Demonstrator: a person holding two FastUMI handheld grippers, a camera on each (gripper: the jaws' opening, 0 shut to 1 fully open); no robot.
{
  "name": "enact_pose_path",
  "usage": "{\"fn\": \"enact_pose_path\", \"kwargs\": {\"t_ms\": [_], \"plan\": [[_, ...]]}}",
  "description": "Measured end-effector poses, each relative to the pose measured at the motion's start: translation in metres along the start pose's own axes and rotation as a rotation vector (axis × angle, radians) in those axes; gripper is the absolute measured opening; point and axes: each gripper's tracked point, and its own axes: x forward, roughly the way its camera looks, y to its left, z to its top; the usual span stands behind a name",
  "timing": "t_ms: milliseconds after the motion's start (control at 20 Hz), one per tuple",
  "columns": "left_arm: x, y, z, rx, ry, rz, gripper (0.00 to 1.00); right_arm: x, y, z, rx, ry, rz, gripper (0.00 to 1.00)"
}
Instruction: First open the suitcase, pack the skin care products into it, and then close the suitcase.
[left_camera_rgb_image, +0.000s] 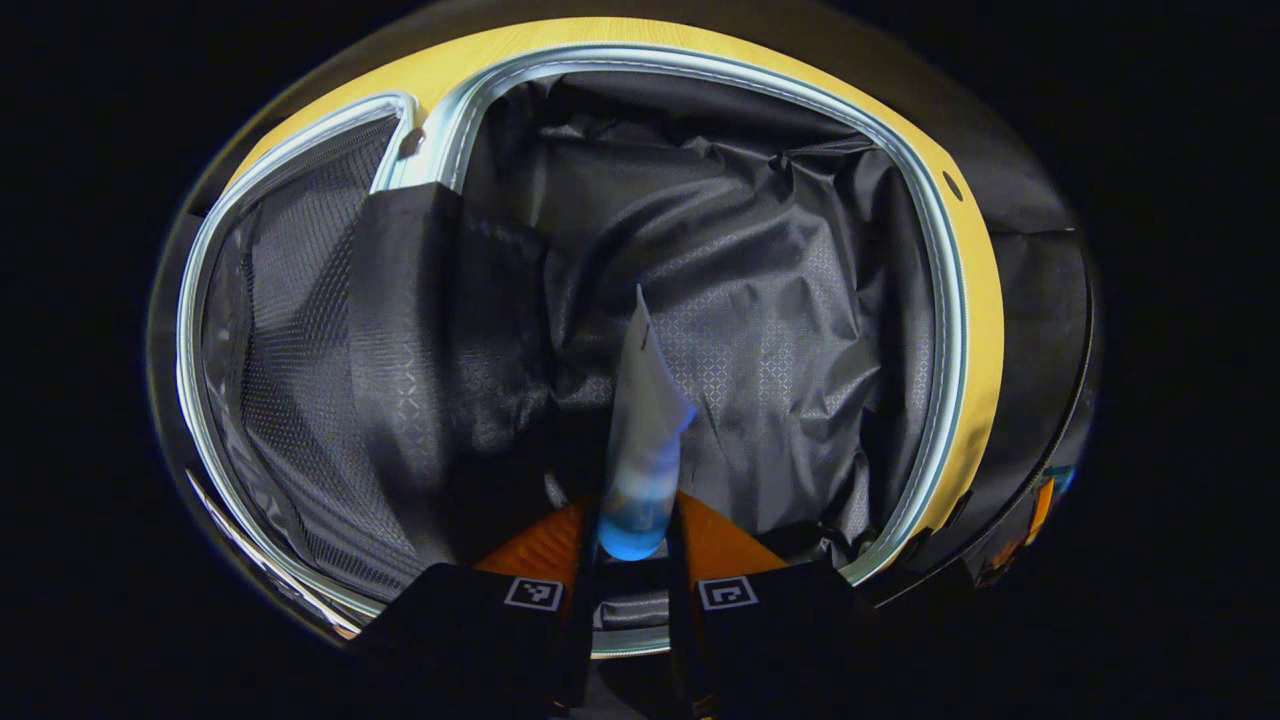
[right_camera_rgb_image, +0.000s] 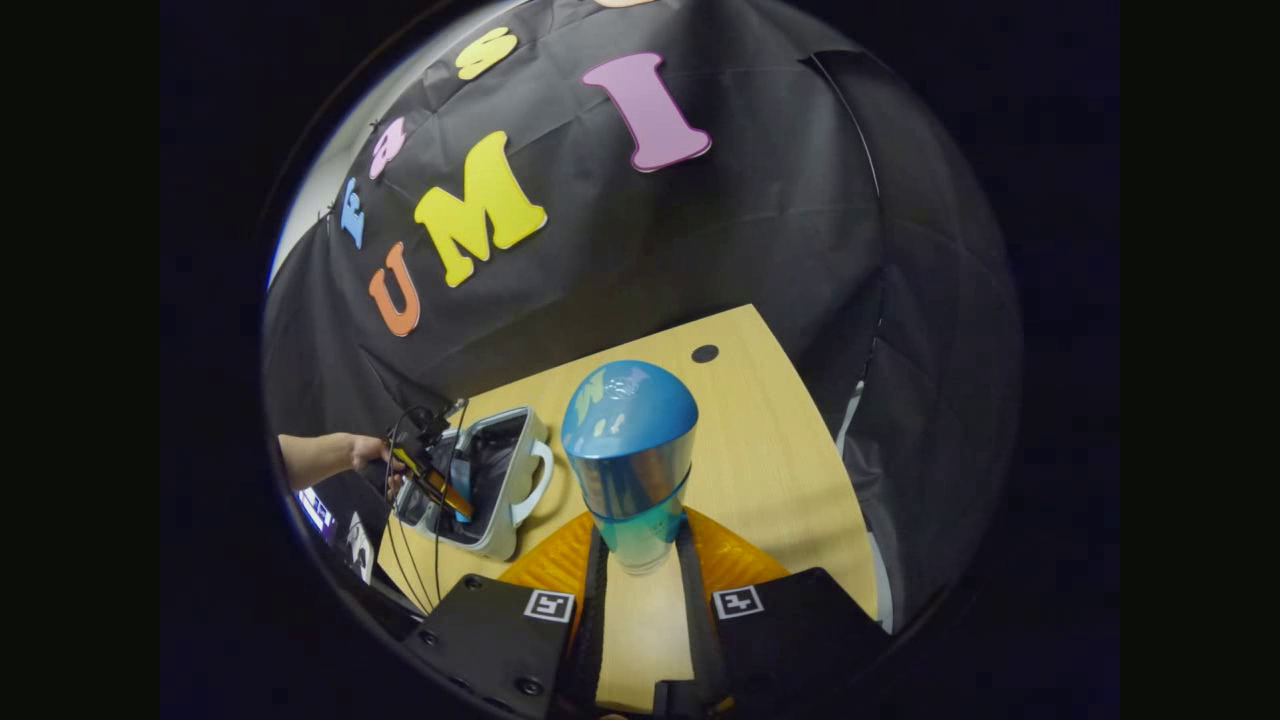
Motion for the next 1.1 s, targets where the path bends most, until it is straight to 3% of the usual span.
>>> {"fn": "enact_pose_path", "kwargs": {"t_ms": [400, 500, 650, 700, 850, 900, 1100], "plan": [[0.0, -0.005, -0.001, -0.017, -0.013, -0.02, 0.42, 0.002, 0.017, -0.001, -0.031, 0.01, 0.035, 0.33], [-0.008, -0.012, -0.001, -0.025, -0.046, -0.064, 0.45, 0.006, 0.029, -0.002, -0.054, 0.016, 0.059, 0.33], [-0.027, -0.017, -0.008, -0.033, -0.118, -0.074, 0.74, 0.019, 0.059, -0.003, -0.091, 0.047, 0.118, 0.34], [-0.036, -0.015, -0.011, -0.025, -0.164, -0.056, 0.89, 0.025, 0.075, -0.003, -0.105, 0.055, 0.149, 0.34], [-0.077, -0.022, -0.025, -0.047, -0.385, -0.083, 0.86, 0.047, 0.131, -0.001, -0.165, 0.081, 0.253, 0.33], [-0.092, -0.024, -0.032, -0.061, -0.464, -0.084, 0.98, 0.055, 0.152, -0.003, -0.19, 0.096, 0.289, 0.34], [-0.13, -0.022, -0.078, -0.068, -0.783, 0.004, 0.99, 0.094, 0.23, -0.025, -0.286, 0.224, 0.392, 0.34]]}}
